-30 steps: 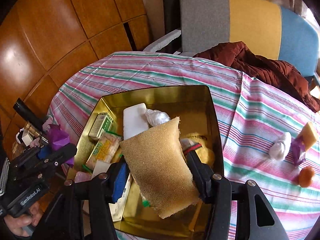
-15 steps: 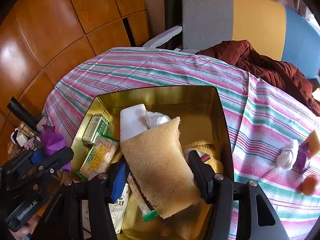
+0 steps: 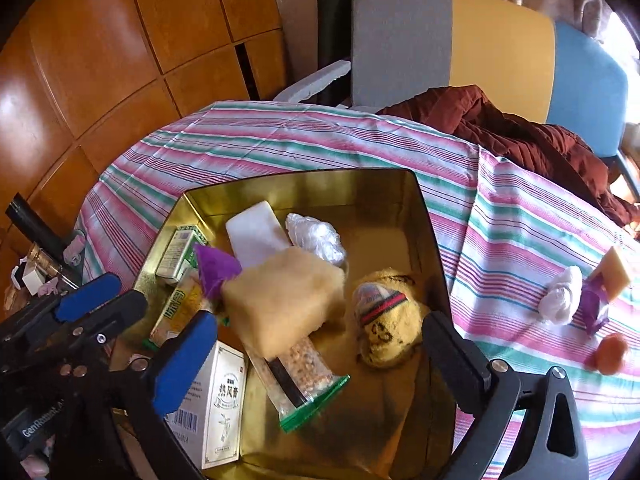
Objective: Organize objects
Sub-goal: 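Lower purple snack into tray with left tool while right tool places sponge, then withdraw both open tools from the tray toward the remaining items, then grasp white plastic-wrapped bag with left tool while right tool grasps the orange, then carry white bag into tray with left tool while right tool drops orange there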
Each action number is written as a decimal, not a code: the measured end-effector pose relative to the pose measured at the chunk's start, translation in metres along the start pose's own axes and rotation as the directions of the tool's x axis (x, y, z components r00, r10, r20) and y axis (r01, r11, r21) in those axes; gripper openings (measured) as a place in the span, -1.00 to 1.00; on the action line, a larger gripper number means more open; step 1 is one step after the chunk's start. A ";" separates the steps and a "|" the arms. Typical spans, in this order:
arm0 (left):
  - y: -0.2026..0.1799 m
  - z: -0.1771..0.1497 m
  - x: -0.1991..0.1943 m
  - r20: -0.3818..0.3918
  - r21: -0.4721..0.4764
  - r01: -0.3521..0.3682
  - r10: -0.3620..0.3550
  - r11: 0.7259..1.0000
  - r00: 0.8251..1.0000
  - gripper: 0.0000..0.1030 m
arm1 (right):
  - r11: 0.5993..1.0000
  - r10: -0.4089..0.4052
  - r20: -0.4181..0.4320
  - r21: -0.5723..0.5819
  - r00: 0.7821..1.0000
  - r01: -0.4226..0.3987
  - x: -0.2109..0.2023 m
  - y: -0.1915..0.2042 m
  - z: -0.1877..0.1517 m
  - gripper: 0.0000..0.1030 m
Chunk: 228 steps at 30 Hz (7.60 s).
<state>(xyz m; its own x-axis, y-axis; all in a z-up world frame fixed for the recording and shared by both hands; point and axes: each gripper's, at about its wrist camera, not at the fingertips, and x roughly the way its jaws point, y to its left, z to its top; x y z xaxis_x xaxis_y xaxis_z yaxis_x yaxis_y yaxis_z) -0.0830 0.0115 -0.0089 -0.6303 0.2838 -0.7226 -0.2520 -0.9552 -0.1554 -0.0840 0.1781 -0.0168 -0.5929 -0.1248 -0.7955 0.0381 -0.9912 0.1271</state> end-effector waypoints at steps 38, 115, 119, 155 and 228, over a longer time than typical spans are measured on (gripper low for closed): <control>-0.078 -0.034 -0.025 -0.023 0.172 0.079 -0.076 0.982 0.997 -0.16 | 0.973 -0.207 0.113 0.132 0.972 0.192 -0.068 -0.079 -0.050 1.00; -0.318 0.030 0.175 -0.327 0.390 0.321 -0.195 0.863 0.924 -0.12 | 0.865 -0.217 -0.079 0.446 0.973 0.229 -0.046 -0.325 -0.072 0.98; -0.325 0.031 0.187 -0.338 0.399 0.325 -0.192 0.858 0.922 -0.12 | 0.863 -0.207 -0.081 0.455 0.975 0.221 -0.042 -0.329 -0.071 0.95; -0.285 -0.013 0.077 -0.139 0.426 0.245 -0.204 0.871 0.969 -0.35 | 0.934 -0.169 -0.089 0.304 0.982 0.188 -0.029 -0.296 -0.063 -0.03; -0.017 -0.005 0.009 0.011 0.067 -0.051 0.050 0.996 0.999 -0.34 | 0.998 0.061 0.001 -0.021 0.998 -0.061 0.003 -0.039 0.038 -0.03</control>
<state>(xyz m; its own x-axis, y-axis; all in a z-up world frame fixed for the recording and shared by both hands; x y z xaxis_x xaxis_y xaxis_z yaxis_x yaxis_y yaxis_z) -0.0803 0.0294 -0.0162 -0.6503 0.2362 -0.7221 -0.2678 -0.9607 -0.0731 -0.1181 0.2180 -0.0015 -0.5901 -0.1846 -0.7859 0.0910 -0.9825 0.1625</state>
